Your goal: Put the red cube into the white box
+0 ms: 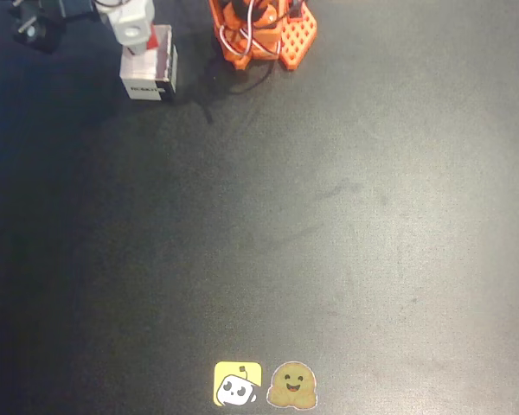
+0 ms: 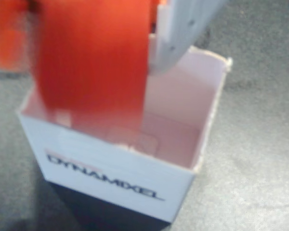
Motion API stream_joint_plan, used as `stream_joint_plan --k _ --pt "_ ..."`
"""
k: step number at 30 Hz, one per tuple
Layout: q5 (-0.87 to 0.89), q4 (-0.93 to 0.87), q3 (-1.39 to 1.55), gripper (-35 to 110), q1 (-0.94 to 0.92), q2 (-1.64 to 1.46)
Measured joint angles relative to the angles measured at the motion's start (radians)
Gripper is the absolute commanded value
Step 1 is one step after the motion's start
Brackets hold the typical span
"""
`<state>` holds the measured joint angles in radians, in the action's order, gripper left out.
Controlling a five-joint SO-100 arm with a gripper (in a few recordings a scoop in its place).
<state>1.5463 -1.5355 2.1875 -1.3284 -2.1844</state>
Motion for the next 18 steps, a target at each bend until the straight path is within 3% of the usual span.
stream_joint_plan --k 2,5,11,18 --pt "-0.012 0.0 0.0 27 0.003 0.0" --pt "-0.025 0.002 0.0 0 0.006 0.0" --pt "-0.206 0.072 -0.015 0 0.081 0.0" --pt "-0.383 0.227 -0.023 0 0.526 -0.04"
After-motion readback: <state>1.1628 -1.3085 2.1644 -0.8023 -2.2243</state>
